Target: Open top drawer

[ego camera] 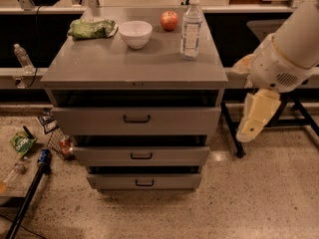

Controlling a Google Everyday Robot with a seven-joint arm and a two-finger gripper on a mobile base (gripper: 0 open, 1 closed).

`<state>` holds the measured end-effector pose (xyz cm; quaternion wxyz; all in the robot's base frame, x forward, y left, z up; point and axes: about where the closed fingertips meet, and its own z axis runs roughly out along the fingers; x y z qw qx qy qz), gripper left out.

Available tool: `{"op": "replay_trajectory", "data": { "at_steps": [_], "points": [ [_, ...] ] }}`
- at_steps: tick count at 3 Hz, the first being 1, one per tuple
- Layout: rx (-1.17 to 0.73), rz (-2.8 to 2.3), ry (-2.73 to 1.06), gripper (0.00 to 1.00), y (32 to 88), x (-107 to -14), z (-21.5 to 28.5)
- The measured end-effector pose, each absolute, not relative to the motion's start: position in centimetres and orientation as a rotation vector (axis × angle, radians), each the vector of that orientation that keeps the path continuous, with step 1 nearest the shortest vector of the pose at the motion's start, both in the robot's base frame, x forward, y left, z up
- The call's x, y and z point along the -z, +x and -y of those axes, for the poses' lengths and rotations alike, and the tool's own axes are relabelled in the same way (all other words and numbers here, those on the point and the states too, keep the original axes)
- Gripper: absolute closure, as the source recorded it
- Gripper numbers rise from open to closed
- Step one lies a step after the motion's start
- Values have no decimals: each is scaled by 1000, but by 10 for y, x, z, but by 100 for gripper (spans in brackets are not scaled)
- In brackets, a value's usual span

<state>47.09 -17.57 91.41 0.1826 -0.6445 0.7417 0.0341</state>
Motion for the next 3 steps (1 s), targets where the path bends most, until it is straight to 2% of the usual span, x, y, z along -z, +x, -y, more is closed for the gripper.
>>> {"op": "replay_trajectory", "data": {
  "at_steps": [1,2,3],
  "points": [
    [-221,-1875,-1951,0,491,-857,132],
    [-254,-1742,-1992,0,508,-827,110],
    [-245,-1736,-1998,0,508,-829,110]
  ]
}}
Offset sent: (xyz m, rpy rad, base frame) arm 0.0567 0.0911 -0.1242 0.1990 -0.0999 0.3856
